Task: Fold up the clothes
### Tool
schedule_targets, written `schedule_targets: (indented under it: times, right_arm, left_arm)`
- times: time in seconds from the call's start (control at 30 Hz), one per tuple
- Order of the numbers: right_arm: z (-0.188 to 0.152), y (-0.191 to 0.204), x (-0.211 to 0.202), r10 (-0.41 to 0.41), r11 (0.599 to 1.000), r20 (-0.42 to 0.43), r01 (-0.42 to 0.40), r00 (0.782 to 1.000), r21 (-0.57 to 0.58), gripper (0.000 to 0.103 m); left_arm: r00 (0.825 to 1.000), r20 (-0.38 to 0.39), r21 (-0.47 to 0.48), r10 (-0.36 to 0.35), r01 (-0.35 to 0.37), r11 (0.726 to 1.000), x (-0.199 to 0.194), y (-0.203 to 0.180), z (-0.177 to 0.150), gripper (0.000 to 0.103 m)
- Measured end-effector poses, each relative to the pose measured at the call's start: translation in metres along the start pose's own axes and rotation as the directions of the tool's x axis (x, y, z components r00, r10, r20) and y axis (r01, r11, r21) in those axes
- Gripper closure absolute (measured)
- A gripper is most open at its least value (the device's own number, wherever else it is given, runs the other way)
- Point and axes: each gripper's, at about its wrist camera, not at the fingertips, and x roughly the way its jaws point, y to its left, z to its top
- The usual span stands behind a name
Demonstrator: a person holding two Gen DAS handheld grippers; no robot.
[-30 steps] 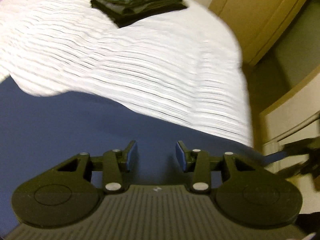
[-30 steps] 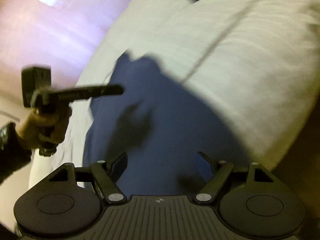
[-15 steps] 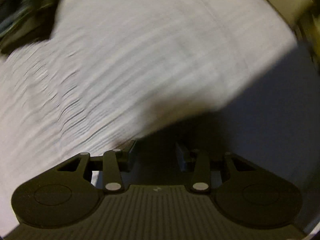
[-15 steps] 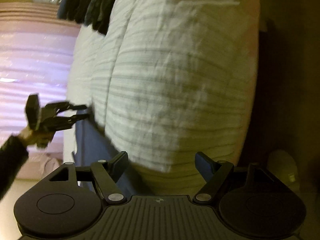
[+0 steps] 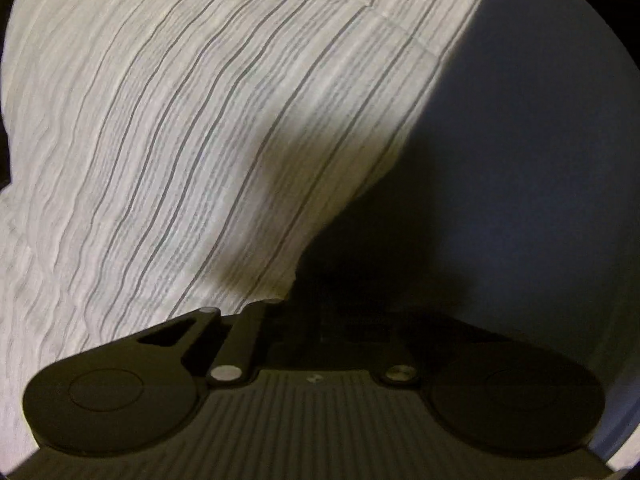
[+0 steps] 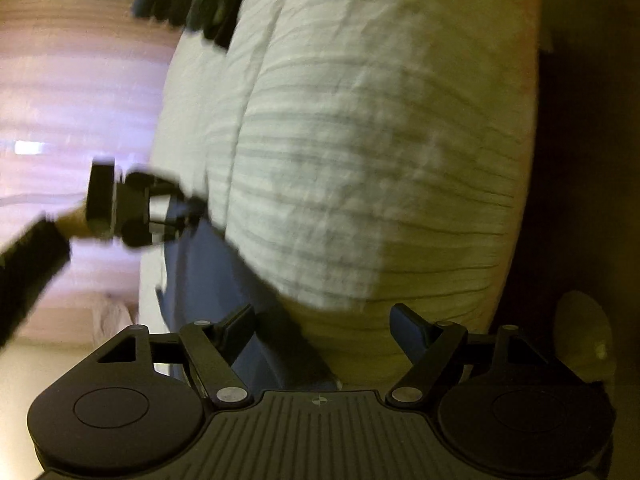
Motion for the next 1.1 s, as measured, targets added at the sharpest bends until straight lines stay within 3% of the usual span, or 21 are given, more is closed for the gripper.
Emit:
schedule_targets:
  times: [0.07,0.1,0.17,0.2,0.3,0.57,0.6,0.63,0.67,0.73,0.83,0.9,1.0,1.07,1.1]
  right_arm:
    - [-0.003,-0.007,-0.005,0.001,0.999,0.024,-0.002,1.0,0.046,0.025]
    - [-0.005,-0.008,-0.006,0.005,0.998,0.021,-0.006,1.0,0.057,0.025]
    - [-0.011,-0.008,-0.007,0.023,0.997,0.01,-0.023,1.0,0.069,0.025]
    - [-0.014,-0.007,-0.008,0.039,0.997,0.006,-0.04,0.999,0.072,0.025]
    - [-0.022,-0.003,-0.006,0.075,0.994,-0.003,-0.074,0.997,0.076,0.025]
    - [-0.019,-0.015,0.008,0.089,0.973,0.077,-0.103,0.993,0.206,0.026]
    - [-0.018,-0.017,0.01,0.09,0.969,0.087,-0.107,0.992,0.222,0.038]
    - [-0.018,-0.018,0.012,0.09,0.965,0.097,-0.111,0.991,0.238,0.061]
    - [-0.018,-0.02,0.013,0.091,0.96,0.108,-0.116,0.99,0.253,0.099]
    - [-0.007,-0.008,0.008,0.077,0.972,0.097,-0.096,0.992,0.213,0.1]
    - [0.009,0.035,-0.04,0.134,0.99,0.156,-0.139,0.979,0.023,0.102]
    - [0.017,0.061,-0.07,0.172,0.982,0.172,-0.156,0.97,-0.102,0.102]
    - [0.011,0.068,-0.077,0.153,0.979,0.136,-0.131,0.979,-0.157,0.102]
    - [0.004,0.067,-0.077,0.139,0.98,0.139,-0.117,0.98,-0.159,0.102]
    - [0.001,0.068,-0.075,0.131,0.982,0.153,-0.107,0.979,-0.155,0.102]
  left_arm:
    - [0.996,0.065,-0.087,0.067,-0.061,0.994,-0.018,0.004,-0.008,0.1]
    - [0.99,0.101,-0.176,0.098,-0.08,0.981,-0.032,0.011,-0.016,0.1]
    - [0.979,0.153,-0.316,0.132,-0.078,0.945,-0.056,0.016,-0.036,0.1]
    - [0.977,0.161,-0.341,0.139,-0.077,0.937,-0.061,0.012,-0.044,0.1]
    - [0.977,0.158,-0.366,0.145,-0.078,0.927,-0.066,-0.002,-0.053,0.1]
    - [0.964,0.195,-0.411,0.179,-0.086,0.908,-0.081,-0.014,-0.058,0.1]
    - [0.965,0.192,-0.413,0.18,-0.086,0.907,-0.081,-0.015,-0.059,0.1]
    - [0.964,0.193,-0.417,0.183,-0.088,0.905,-0.082,-0.016,-0.06,0.1]
    - [0.962,0.198,-0.423,0.19,-0.091,0.902,-0.084,-0.016,-0.06,0.1]
    - [0.944,0.229,-0.454,0.238,-0.113,0.884,-0.098,-0.014,-0.063,0.1]
    - [0.909,0.271,-0.55,0.316,-0.123,0.826,-0.116,-0.004,-0.072,0.1]
    - [0.914,0.265,-0.574,0.307,-0.106,0.812,-0.105,0.0,-0.073,0.1]
    - [0.933,0.24,-0.573,0.267,-0.086,0.815,-0.079,0.002,-0.063,0.1]
    - [0.926,0.252,-0.583,0.281,-0.086,0.808,-0.075,0.004,-0.056,0.1]
    - [0.912,0.272,-0.601,0.307,-0.088,0.794,-0.079,0.005,-0.055,0.1]
